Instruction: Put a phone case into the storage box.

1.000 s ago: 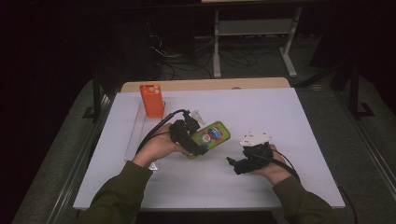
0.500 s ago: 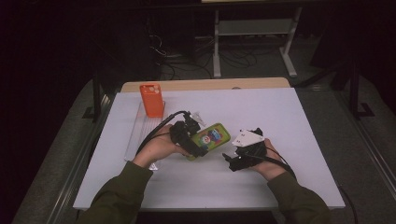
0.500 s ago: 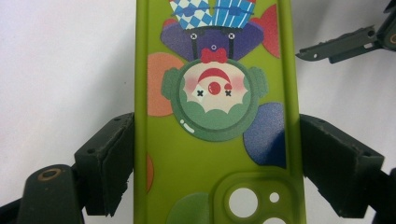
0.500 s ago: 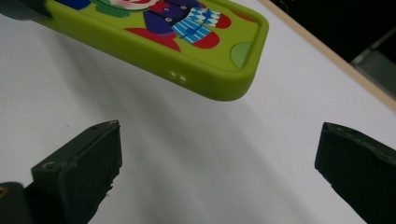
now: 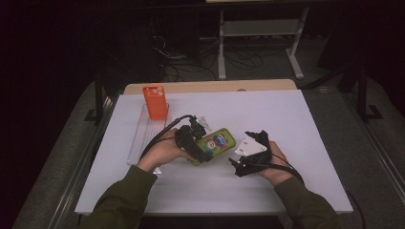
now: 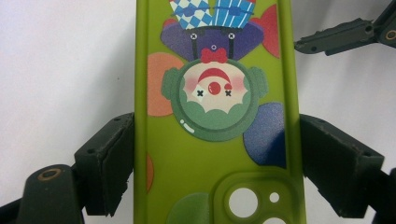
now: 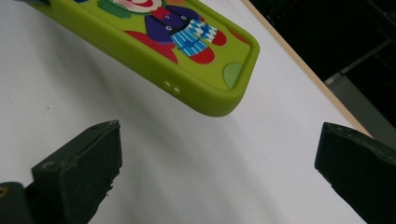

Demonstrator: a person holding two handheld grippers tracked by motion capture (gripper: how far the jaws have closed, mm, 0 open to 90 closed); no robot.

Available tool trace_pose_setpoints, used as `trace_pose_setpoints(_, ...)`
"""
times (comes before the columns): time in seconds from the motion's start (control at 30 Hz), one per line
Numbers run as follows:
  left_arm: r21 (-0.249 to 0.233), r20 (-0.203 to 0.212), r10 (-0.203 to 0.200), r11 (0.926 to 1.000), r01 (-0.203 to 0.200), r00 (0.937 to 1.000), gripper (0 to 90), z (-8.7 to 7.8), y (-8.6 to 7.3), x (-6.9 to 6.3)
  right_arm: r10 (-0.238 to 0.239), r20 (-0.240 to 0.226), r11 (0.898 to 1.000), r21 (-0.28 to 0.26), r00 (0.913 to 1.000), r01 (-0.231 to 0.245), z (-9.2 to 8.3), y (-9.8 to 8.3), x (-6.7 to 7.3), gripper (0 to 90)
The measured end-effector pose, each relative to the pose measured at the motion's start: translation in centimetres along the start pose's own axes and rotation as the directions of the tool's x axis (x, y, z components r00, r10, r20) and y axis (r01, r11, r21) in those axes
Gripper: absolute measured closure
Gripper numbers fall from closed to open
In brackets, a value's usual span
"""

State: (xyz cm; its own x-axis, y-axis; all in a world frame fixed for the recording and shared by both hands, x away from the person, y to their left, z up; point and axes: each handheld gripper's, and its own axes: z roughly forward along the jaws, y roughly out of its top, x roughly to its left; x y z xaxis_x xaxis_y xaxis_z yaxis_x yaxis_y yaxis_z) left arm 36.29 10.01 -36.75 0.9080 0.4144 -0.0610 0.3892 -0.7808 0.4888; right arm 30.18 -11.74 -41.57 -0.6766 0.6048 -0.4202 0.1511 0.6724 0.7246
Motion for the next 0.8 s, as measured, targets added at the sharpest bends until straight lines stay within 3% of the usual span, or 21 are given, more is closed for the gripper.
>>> trace_pose_setpoints(0.2, 0.001, -0.001, 0.002, 1.0000, -0.002, 1.0000, 15.9, 0.2, 0.0, -0.2, -0.058, 0.041, 0.998, -0.015, 0.9975, 0.059, -0.2, 0.0, 0.2, 0.0)
trace_pose_setpoints(0.47, 0.004, 0.005, -0.004, 1.0000, 0.004, 1.0000, 15.9, 0.2, 0.0, -0.3, -0.174, 0.096, 0.984, -0.008, 0.9801, 0.175, -0.2, 0.0, 0.9, 0.1)
trace_pose_setpoints(0.7, 0.006, 0.005, 0.001, 1.0000, -0.001, 1.0000, 15.9, 0.2, 0.0, -0.2, -0.271, 0.147, 0.962, 0.015, 0.9511, 0.272, 0.2, -0.1, 1.7, 0.0)
trace_pose_setpoints(0.8, 0.006, 0.006, 0.003, 1.0000, -0.003, 1.0000, 15.9, 0.1, 0.0, -0.2, -0.326, 0.171, 0.945, 0.030, 0.9296, 0.326, 0.2, -0.1, 1.9, 0.1)
